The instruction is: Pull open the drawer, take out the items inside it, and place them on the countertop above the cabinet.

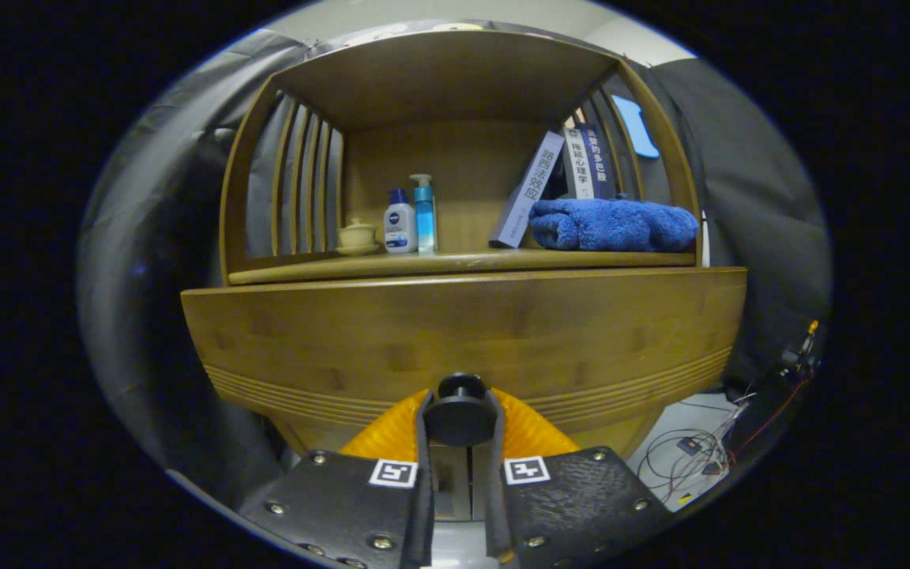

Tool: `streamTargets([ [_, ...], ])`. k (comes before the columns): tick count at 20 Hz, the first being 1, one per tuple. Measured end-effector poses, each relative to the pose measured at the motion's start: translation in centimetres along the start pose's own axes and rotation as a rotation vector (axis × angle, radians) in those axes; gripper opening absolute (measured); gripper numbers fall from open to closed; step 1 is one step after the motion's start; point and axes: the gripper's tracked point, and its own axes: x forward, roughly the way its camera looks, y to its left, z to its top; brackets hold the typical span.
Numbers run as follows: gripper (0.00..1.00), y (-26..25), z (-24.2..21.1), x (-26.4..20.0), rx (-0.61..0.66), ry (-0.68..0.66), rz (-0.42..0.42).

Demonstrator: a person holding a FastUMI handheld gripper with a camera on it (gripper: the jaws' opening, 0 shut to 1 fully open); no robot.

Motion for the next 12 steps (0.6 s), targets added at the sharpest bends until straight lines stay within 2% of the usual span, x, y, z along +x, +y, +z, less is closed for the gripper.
streamTargets([
  [3, 0.26, -0.1, -0.5, -2.7, -0.024, -0.014, -0.011],
  [12, 0.25, -0.2, -3.1, -10.1, 0.01, 0.026, -0.027],
])
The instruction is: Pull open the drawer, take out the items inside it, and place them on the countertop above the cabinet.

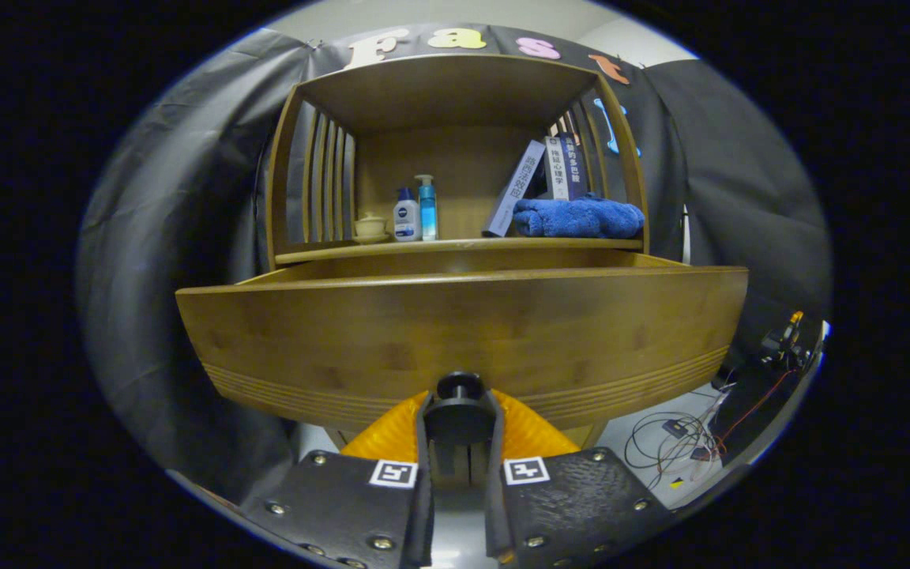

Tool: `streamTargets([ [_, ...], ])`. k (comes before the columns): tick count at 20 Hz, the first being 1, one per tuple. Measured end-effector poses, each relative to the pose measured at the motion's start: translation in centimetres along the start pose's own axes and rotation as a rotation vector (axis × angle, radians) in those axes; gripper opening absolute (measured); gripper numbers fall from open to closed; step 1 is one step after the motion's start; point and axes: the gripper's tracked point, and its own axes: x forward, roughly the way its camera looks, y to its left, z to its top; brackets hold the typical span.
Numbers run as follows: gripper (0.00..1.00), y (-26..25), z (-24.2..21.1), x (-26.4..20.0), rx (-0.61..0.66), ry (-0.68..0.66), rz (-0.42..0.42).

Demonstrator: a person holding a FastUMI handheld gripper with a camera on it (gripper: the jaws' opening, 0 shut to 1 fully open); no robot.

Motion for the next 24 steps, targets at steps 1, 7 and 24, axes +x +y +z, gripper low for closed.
streamTargets([
  [1, 0.26, 0.1, 0.0, -0.2, 0.006, -0.008, -0.001],
  [7, 0.36, 0.4, -0.3, -0.2, 0.002, 0.025, 0.008],
  [24, 0.97, 3.3, 14.3, -0.7, -0.101, 0.128, 0.047],
])
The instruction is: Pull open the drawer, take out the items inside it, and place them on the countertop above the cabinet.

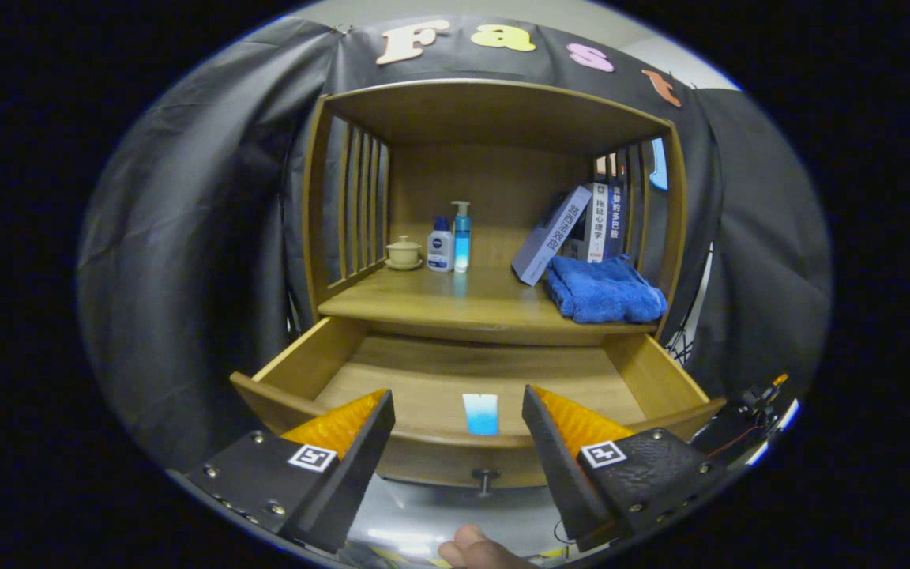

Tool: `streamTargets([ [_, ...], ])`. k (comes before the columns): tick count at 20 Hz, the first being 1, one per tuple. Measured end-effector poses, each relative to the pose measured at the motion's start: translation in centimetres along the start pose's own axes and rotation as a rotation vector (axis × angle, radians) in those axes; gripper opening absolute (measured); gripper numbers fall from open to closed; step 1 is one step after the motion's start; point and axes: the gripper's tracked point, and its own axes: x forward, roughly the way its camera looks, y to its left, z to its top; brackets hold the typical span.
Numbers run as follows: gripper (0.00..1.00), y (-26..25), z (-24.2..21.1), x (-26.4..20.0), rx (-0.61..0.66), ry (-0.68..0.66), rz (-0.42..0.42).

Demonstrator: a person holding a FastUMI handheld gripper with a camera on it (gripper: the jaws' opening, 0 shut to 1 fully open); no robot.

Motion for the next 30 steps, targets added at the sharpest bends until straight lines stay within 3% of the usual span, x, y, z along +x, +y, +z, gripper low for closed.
streamTargets([
  [7, 0.98, -3.3, -1.1, 9.0, 0.131, 0.332, -0.027],
  [10, 0.98, -4.7, -3.2, 12.0, 0.096, 0.45, -0.071],
  [14, 0.99, -3.5, -7.7, 14.2, 0.065, 0.642, -0.042],
  [18, 0.99, -3.1, -11.0, 14.0, 0.075, 0.804, -0.078],
  [21, 0.8, -2.6, -12.0, 14.0, 0.107, 0.886, -0.068],
  [23, 0.67, -1.6, -12.7, 13.3, 0.127, 0.952, -0.017],
  [24, 0.68, -1.6, -12.7, 13.1, 0.133, 0.966, -0.015],
  [26, 0.44, -1.6, -11.5, 13.2, 0.122, 0.956, 0.003],
  [30, 0.44, -1.4, -11.3, 13.4, 0.145, 0.889, 0.033],
])
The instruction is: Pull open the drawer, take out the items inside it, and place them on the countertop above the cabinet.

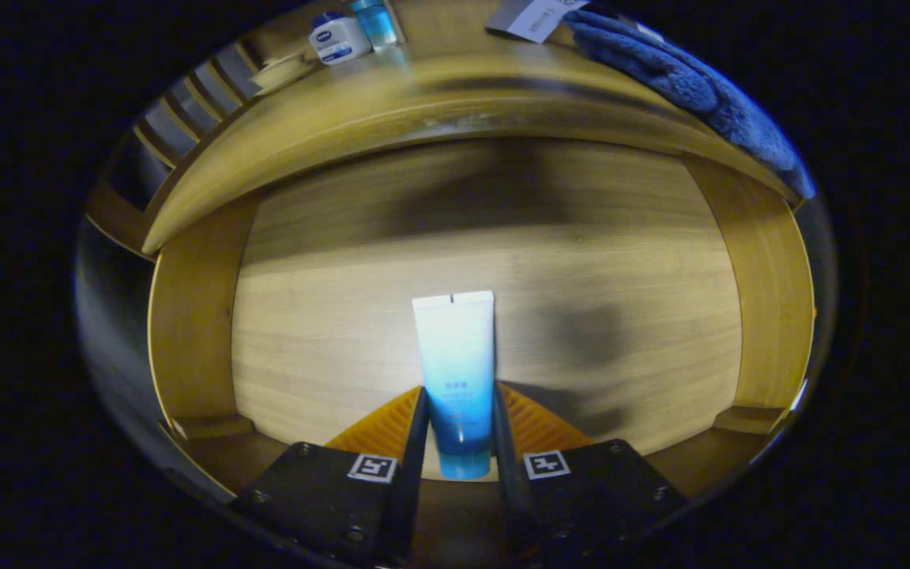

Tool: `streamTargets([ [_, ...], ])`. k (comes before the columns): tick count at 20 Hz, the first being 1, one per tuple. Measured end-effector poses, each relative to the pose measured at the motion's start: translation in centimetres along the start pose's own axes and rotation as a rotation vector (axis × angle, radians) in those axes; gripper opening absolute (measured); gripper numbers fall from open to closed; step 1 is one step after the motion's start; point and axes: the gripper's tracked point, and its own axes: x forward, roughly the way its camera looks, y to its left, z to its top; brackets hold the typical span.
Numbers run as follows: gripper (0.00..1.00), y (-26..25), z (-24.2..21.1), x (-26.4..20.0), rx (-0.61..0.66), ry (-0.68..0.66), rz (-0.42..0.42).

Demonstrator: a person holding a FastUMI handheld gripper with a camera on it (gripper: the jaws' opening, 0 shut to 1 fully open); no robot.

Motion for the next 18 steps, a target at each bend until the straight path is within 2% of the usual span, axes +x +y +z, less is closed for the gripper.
streamTargets([
  [4, 0.44, 0.6, 0.8, -2.1, -0.011, -0.136, 0.055],
  [13, 0.44, 1.6, 3.7, -11.0, 0.011, -0.523, 0.189],
  [18, 0.43, 1.8, 7.4, -15.7, 0.027, -0.699, 0.203],
])
